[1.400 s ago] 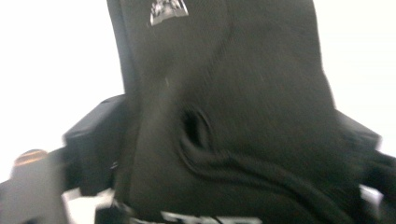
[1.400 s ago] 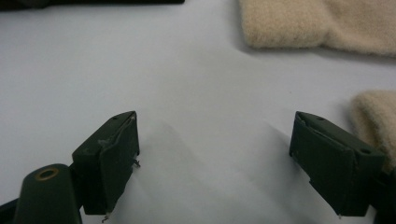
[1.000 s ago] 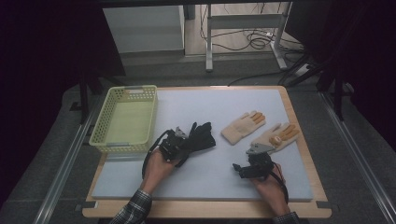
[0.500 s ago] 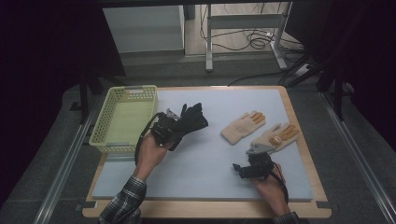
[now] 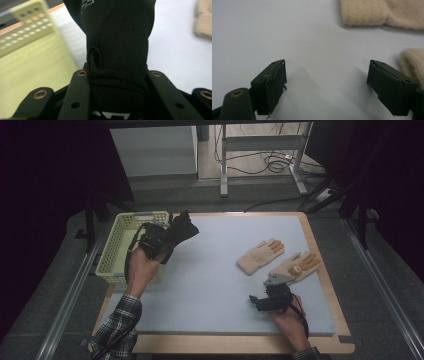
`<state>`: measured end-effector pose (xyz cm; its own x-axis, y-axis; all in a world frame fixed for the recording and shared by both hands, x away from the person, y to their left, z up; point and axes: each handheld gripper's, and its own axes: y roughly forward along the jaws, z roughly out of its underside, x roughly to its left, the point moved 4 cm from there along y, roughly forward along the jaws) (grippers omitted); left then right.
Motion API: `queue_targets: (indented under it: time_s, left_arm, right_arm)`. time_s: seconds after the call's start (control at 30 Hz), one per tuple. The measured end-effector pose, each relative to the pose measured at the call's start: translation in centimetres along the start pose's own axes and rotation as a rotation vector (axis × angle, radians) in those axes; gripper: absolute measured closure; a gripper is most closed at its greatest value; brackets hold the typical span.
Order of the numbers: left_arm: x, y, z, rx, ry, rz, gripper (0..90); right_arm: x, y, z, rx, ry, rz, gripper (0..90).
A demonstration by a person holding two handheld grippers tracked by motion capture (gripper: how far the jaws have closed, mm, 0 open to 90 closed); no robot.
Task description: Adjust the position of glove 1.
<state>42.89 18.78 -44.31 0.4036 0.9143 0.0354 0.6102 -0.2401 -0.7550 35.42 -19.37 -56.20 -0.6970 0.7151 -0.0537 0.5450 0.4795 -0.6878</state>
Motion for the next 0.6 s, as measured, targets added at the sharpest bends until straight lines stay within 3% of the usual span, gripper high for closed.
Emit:
queue_targets:
  time_s: [0.23,0.4,0.6]
  left_arm:
    - [4.6,-0.8,0.9,0.001,-0.077,-0.091,67.8]
    - [8.0,-1.0,2.1,-0.005,-0.158,-0.136,67.5]
    - [11.2,-0.2,3.8,0.004,-0.234,-0.17,67.3]
  right_arm:
    - [0.0,0.0,0.0,0.0,0.0,0.0,15.7]
    - [0.0,0.0,0.0,0.0,0.0,0.0,15.7]
    - [0.0,0.0,0.0,0.0,0.001,0.0,15.7]
